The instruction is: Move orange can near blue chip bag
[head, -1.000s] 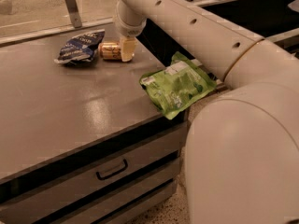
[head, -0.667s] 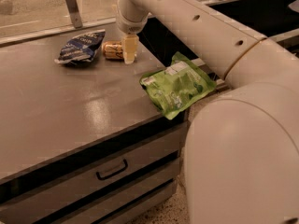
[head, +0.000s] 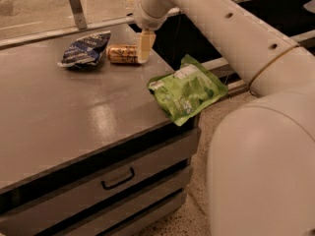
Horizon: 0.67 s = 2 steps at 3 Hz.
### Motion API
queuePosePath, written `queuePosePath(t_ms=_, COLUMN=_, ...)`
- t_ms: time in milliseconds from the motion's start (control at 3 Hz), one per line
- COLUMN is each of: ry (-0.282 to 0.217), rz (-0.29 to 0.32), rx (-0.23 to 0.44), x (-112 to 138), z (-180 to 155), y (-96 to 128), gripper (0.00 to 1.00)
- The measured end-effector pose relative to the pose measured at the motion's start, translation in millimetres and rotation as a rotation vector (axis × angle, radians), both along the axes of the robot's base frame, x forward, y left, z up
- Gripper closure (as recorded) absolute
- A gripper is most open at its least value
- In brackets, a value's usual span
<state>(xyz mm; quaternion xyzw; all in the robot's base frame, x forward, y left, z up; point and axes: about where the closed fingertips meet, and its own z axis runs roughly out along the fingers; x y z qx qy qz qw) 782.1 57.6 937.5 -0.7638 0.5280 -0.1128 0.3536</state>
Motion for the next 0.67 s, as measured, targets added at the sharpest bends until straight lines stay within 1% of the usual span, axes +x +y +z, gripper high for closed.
queuePosePath(t_ms=333, ry=0.050, rz=0.000, rx=0.158, x=3.5, z=-8.0, y=-29.5, gripper=0.00)
queuePosePath(t_ms=667, ry=0.050, rz=0.001, rx=0.155, x=3.7, z=-8.6, y=-28.5, gripper=0.00)
